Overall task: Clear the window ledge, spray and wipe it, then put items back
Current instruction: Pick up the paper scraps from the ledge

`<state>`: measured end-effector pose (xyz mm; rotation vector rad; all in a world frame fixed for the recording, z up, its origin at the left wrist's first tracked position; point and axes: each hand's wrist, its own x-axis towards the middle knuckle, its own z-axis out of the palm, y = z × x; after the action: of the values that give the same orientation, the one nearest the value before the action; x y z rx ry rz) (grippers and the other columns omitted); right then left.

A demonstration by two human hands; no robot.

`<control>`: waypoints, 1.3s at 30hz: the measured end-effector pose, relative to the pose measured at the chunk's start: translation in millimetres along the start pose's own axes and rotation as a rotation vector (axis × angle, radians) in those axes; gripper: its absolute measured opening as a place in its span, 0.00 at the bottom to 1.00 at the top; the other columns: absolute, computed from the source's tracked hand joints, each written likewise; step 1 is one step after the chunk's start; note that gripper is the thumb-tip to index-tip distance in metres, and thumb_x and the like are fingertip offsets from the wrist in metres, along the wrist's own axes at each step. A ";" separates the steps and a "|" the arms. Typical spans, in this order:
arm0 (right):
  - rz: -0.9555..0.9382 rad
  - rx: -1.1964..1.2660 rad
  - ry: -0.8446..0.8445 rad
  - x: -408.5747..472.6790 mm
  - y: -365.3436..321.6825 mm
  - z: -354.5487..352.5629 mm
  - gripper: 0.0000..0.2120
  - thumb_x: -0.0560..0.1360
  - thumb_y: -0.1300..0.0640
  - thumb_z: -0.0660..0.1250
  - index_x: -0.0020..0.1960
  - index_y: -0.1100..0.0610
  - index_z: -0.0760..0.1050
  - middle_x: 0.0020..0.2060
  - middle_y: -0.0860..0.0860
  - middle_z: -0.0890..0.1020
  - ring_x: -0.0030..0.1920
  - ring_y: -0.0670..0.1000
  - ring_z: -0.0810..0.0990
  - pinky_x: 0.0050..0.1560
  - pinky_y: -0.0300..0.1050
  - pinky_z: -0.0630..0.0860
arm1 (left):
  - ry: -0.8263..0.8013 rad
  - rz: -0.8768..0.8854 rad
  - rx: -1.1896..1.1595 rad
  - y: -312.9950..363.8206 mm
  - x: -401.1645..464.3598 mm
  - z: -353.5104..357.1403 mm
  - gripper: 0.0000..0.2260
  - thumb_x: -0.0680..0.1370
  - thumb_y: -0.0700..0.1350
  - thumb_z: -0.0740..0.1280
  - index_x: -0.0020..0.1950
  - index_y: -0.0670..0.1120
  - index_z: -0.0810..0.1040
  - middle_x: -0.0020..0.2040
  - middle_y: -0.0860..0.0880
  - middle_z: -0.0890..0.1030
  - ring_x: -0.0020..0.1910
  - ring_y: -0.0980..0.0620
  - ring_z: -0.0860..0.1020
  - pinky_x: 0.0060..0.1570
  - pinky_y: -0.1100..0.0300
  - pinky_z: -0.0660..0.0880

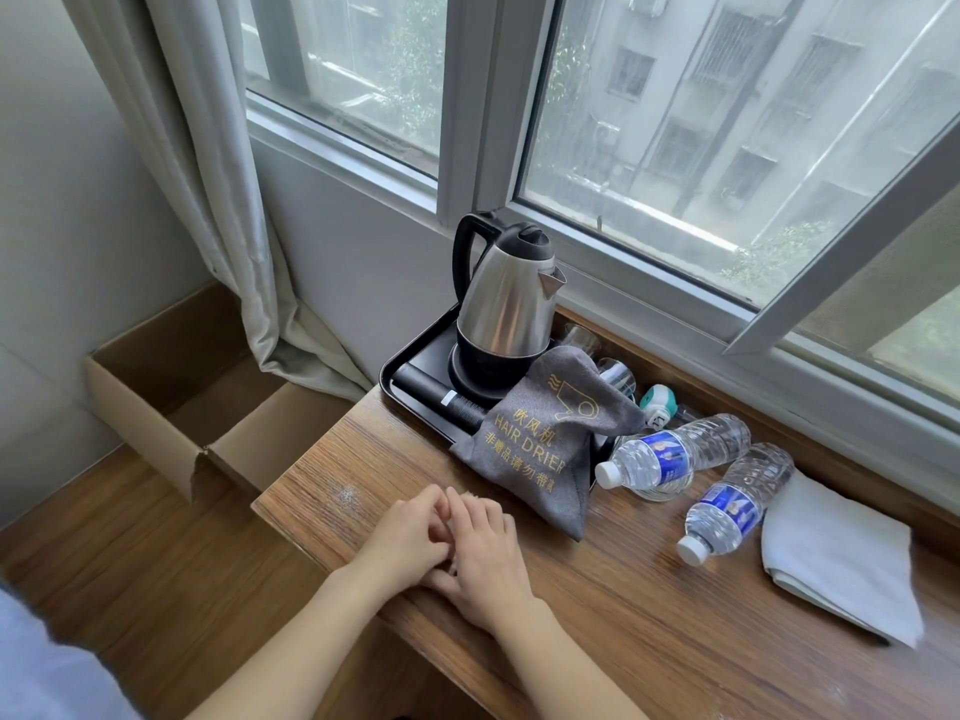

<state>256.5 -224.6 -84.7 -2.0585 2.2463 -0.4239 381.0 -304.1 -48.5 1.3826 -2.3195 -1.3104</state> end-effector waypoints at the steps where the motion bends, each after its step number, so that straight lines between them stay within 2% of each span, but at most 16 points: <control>1: 0.000 -0.015 0.037 1.5 1.1 1.9 0.43 0.65 0.29 0.61 0.71 0.56 0.68 0.57 0.48 0.77 0.56 0.50 0.70 0.49 0.47 0.79 | -0.011 0.001 -0.005 0.5 0.4 0.6 0.11 0.65 0.39 0.65 0.41 0.52 0.67 0.32 0.55 0.81 0.35 0.58 0.77 0.41 0.58 0.74; 4: -0.005 -0.034 0.091 5.2 5.8 6.6 0.35 0.70 0.29 0.58 0.64 0.54 0.71 0.47 0.47 0.77 0.47 0.50 0.70 0.43 0.44 0.77 | 0.040 -0.042 -0.046 -3.8 1.1 -5.1 0.11 0.65 0.38 0.61 0.40 0.53 0.64 0.34 0.54 0.82 0.38 0.56 0.78 0.41 0.57 0.74; 7: -0.014 -0.028 0.122 5.9 8.7 11.5 0.27 0.69 0.29 0.59 0.52 0.50 0.74 0.40 0.46 0.76 0.41 0.50 0.72 0.42 0.43 0.68 | 0.120 -0.083 -0.040 -9.5 0.0 -16.4 0.12 0.68 0.35 0.62 0.40 0.52 0.66 0.35 0.59 0.83 0.39 0.59 0.79 0.42 0.59 0.73; 9: -0.022 -0.014 0.146 6.4 9.7 14.7 0.21 0.70 0.33 0.60 0.47 0.50 0.73 0.37 0.45 0.76 0.38 0.50 0.75 0.42 0.44 0.65 | 0.135 -0.083 -0.029 -10.0 -0.3 -23.7 0.12 0.69 0.34 0.62 0.40 0.51 0.68 0.36 0.58 0.83 0.40 0.59 0.78 0.43 0.58 0.73; 11: -0.025 -0.001 0.176 7.5 11.1 13.1 0.17 0.71 0.36 0.60 0.42 0.50 0.73 0.34 0.44 0.77 0.35 0.49 0.77 0.40 0.42 0.67 | 0.152 -0.083 -0.028 -10.2 0.5 -28.5 0.11 0.69 0.34 0.63 0.40 0.51 0.69 0.37 0.58 0.82 0.41 0.58 0.78 0.45 0.57 0.73; 14: -0.015 -0.030 0.145 9.7 14.9 3.7 0.17 0.72 0.38 0.59 0.36 0.50 0.72 0.28 0.45 0.75 0.30 0.47 0.76 0.32 0.40 0.71 | 0.175 -0.083 -0.024 -9.6 1.4 -32.4 0.11 0.69 0.35 0.64 0.40 0.51 0.70 0.38 0.58 0.82 0.40 0.58 0.78 0.45 0.57 0.73; 17: 0.081 0.079 0.053 10.3 20.0 0.7 0.18 0.75 0.37 0.58 0.38 0.51 0.71 0.28 0.47 0.76 0.30 0.49 0.77 0.28 0.40 0.72 | 0.171 -0.062 0.017 -8.4 -0.6 -33.9 0.10 0.70 0.36 0.64 0.42 0.52 0.70 0.39 0.58 0.82 0.40 0.59 0.78 0.46 0.56 0.74; 21: 0.217 0.304 0.053 6.2 27.3 -7.8 0.25 0.76 0.34 0.53 0.43 0.55 0.73 0.33 0.51 0.80 0.39 0.56 0.80 0.38 0.49 0.73 | 0.137 -0.019 0.067 -3.8 -2.0 -30.4 0.09 0.72 0.41 0.66 0.44 0.55 0.71 0.42 0.59 0.80 0.43 0.61 0.78 0.49 0.57 0.75; 23: 0.258 0.362 0.077 3.2 32.1 -19.7 0.24 0.77 0.33 0.55 0.44 0.55 0.73 0.34 0.52 0.80 0.41 0.57 0.80 0.41 0.51 0.71 | 0.142 -0.001 0.057 -0.3 -1.2 -28.8 0.09 0.72 0.42 0.67 0.44 0.56 0.71 0.43 0.59 0.80 0.44 0.61 0.78 0.49 0.57 0.76; 25: 0.274 0.372 0.097 1.3 37.3 -31.8 0.20 0.79 0.39 0.62 0.44 0.56 0.73 0.35 0.52 0.81 0.42 0.57 0.79 0.42 0.50 0.69 | 0.140 0.011 0.083 5.0 -0.5 -27.6 0.09 0.72 0.44 0.67 0.45 0.57 0.70 0.45 0.60 0.79 0.46 0.61 0.77 0.50 0.57 0.75; 28: 0.305 0.384 0.066 -1.5 41.9 -52.3 0.16 0.79 0.43 0.65 0.42 0.54 0.71 0.32 0.48 0.76 0.39 0.53 0.76 0.41 0.48 0.66 | 0.078 0.076 0.140 19.3 -1.1 -21.5 0.11 0.72 0.47 0.68 0.50 0.59 0.71 0.47 0.60 0.78 0.49 0.60 0.76 0.52 0.59 0.74; 32: 0.380 0.409 0.100 -13.0 52.5 -77.5 0.20 0.73 0.33 0.61 0.39 0.49 0.66 0.29 0.45 0.70 0.37 0.54 0.75 0.39 0.47 0.65 | -0.002 0.230 0.165 47.5 0.6 -1.4 0.16 0.69 0.52 0.71 0.54 0.60 0.70 0.49 0.61 0.78 0.52 0.61 0.74 0.56 0.62 0.72; 37: 0.496 0.388 0.168 -50.2 81.2 -109.3 0.22 0.71 0.31 0.61 0.40 0.51 0.66 0.32 0.45 0.73 0.41 0.55 0.77 0.39 0.47 0.65 | -0.086 0.375 0.172 91.0 2.3 28.3 0.19 0.67 0.53 0.72 0.56 0.57 0.72 0.50 0.61 0.78 0.54 0.61 0.74 0.57 0.63 0.72; 39: 0.547 0.368 0.198 -69.2 94.8 -121.0 0.22 0.73 0.33 0.66 0.41 0.52 0.68 0.34 0.46 0.75 0.43 0.56 0.79 0.40 0.48 0.66 | -0.106 0.412 0.163 110.3 0.8 41.9 0.19 0.67 0.50 0.72 0.56 0.55 0.74 0.49 0.60 0.78 0.52 0.60 0.75 0.56 0.63 0.72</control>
<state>143.9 -130.9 -1.2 -1.2132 2.4719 -0.9289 287.8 -257.4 6.7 0.8167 -2.6434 -1.1126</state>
